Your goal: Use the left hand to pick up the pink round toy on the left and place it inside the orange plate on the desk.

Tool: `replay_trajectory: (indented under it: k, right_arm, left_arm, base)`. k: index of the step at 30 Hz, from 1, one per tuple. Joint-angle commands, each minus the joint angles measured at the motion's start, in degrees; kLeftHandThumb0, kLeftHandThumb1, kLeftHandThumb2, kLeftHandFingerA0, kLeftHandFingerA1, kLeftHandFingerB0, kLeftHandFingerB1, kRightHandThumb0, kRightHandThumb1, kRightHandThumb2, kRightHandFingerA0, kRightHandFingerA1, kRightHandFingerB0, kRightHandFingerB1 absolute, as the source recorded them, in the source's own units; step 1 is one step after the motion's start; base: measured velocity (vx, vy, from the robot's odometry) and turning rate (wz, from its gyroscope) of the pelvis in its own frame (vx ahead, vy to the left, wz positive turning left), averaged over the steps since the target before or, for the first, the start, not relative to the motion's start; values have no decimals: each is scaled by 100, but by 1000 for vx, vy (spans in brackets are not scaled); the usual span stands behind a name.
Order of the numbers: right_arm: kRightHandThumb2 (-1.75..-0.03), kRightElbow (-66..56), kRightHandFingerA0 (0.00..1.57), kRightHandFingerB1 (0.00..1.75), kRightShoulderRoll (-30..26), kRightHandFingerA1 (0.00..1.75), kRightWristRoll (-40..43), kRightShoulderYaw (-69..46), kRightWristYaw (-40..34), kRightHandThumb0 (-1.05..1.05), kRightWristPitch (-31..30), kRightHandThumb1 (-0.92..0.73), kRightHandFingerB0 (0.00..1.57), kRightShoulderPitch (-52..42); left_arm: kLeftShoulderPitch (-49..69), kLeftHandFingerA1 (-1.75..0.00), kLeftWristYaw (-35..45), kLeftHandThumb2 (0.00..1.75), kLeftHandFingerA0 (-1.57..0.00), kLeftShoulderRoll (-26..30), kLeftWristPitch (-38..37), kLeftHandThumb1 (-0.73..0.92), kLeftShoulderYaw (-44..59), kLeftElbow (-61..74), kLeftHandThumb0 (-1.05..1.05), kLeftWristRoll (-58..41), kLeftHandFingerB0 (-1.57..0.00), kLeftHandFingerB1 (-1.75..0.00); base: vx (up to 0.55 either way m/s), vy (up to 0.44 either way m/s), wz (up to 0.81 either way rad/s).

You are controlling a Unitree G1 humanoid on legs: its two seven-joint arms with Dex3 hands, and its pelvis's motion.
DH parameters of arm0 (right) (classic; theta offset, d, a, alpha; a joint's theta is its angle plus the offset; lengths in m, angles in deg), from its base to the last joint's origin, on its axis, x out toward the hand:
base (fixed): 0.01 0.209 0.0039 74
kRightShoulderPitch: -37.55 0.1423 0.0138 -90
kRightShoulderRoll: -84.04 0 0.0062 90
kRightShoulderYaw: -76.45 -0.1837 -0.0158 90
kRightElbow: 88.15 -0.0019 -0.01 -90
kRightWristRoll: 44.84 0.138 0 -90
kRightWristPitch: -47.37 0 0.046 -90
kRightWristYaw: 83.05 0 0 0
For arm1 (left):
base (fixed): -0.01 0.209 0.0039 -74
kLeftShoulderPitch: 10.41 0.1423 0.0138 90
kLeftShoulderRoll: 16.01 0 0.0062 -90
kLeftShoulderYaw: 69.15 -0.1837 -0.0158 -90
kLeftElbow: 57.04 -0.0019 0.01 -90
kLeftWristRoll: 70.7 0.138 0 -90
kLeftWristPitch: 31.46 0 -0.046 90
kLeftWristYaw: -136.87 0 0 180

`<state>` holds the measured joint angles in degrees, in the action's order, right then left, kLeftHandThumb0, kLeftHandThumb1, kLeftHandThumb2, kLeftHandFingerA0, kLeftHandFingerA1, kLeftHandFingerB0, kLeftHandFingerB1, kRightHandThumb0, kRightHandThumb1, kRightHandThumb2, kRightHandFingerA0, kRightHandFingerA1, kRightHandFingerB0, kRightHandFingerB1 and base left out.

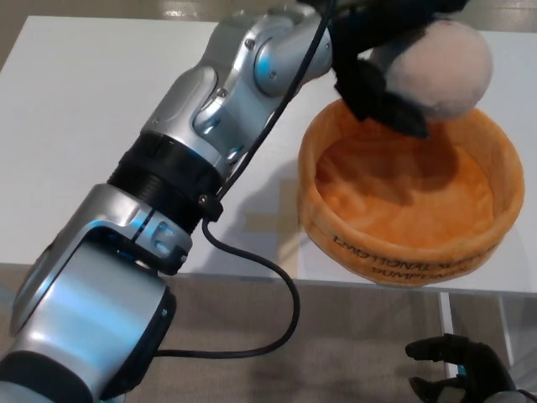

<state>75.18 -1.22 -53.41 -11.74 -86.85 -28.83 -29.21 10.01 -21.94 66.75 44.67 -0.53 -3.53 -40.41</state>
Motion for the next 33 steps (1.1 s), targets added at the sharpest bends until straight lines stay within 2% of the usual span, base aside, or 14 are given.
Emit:
replay_trajectory:
  k: [1, 4, 5, 6, 7, 8, 9, 13, 14, 19, 22, 30, 32, 33]
  right_arm:
    - [-57, 9, 61, 76, 32, 87, -28, -11, 27, -11, -39, -57, 57, -34]
    - [-57, 16, 57, 76, 40, 85, 6, -42, 50, -10, -44, -58, 57, -40]
    - [-55, 16, 56, 76, 43, 84, -3, -35, 39, -10, -45, -58, 58, -39]
    - [-55, 16, 56, 76, 46, 84, -19, -23, 23, -10, -45, -58, 58, -35]
    - [-55, 17, 55, 77, 45, 83, -44, -2, -5, -11, -55, -57, 60, -32]
    - [-55, 18, 55, 77, 44, 83, -61, 11, -24, -11, -63, -57, 60, -30]
    - [-55, 21, 53, 78, 48, 83, -80, 26, -52, -9, -65, -56, 61, -26]
    - [-55, 15, 54, 77, 50, 83, -108, 55, -93, -7, -40, -56, 62, -31]
    - [-56, 8, 52, 77, 41, 81, -119, 69, -81, -7, -11, -55, 62, -34]
    - [-56, 14, 52, 77, 37, 80, -162, 124, -121, -8, 12, -55, 63, -47]
    - [-56, 10, 53, 77, 54, 81, -132, 99, -116, -8, 25, -55, 63, -59]
    - [-56, 16, 55, 77, 27, 81, -147, 76, -136, -11, -59, -55, 64, -5]
    - [-56, 19, 54, 77, 22, 82, -126, 47, -102, -10, -48, -56, 64, -5]
    - [-55, 19, 56, 78, 20, 83, -122, 39, -93, -10, -36, -56, 64, -6]
  left_arm:
    - [119, 0, 20, 57, 0, 71, 86, 46, 25, 266, 4, -73, 0, -5]
    - [109, 0, 62, 56, 0, 121, 123, 36, -99, 316, -14, 73, 0, -3]
    - [92, 0, 114, 53, 0, 122, 242, 35, -155, 355, -41, 151, 0, 0]
    - [74, 0, 173, 53, 0, 123, 386, 35, -218, 405, -41, 224, 0, 0]
    - [58, 0, 206, 56, 0, 120, 427, 34, -249, 392, -73, 239, 0, 0]
    - [49, 0, 222, 56, 0, 119, 441, 34, -266, 380, -73, 238, 0, 0]
    - [4, 0, 300, 68, 0, 139, 484, 40, -337, 333, -95, 271, 0, 0]
    - [-74, 0, 571, 68, 0, 198, 658, 44, -442, 298, -99, 264, 0, 0]
    - [-99, 0, 667, 62, 0, 180, 812, 52, -454, 265, -97, 242, 0, 0]
    - [-94, 0, 780, 64, 0, 178, 1027, 63, -489, 225, -103, 251, 0, 0]
    - [-7, 0, 714, 60, 0, 246, 980, 64, -425, 288, -102, 207, 0, 0]
    - [592, 0, 1322, 62, 0, 771, 667, 51, 360, 1935, -95, -841, 0, 0]
    - [766, 0, 1469, 59, 0, 851, 683, 46, 539, 2351, -87, -1117, 0, 0]
    - [1091, 0, 1657, 54, 0, 999, 807, 40, 823, 3128, -57, -1566, 0, 0]
  base:
    - [0, 0, 0]
    - [0, 0, 0]
    - [0, 0, 0]
    - [0, 0, 0]
    - [0, 0, 0]
    - [0, 0, 0]
    - [0, 0, 0]
    - [0, 0, 0]
    - [0, 0, 0]
    - [0, 0, 0]
    - [0, 0, 0]
    - [0, 0, 0]
    - [0, 0, 0]
    - [0, 0, 0]
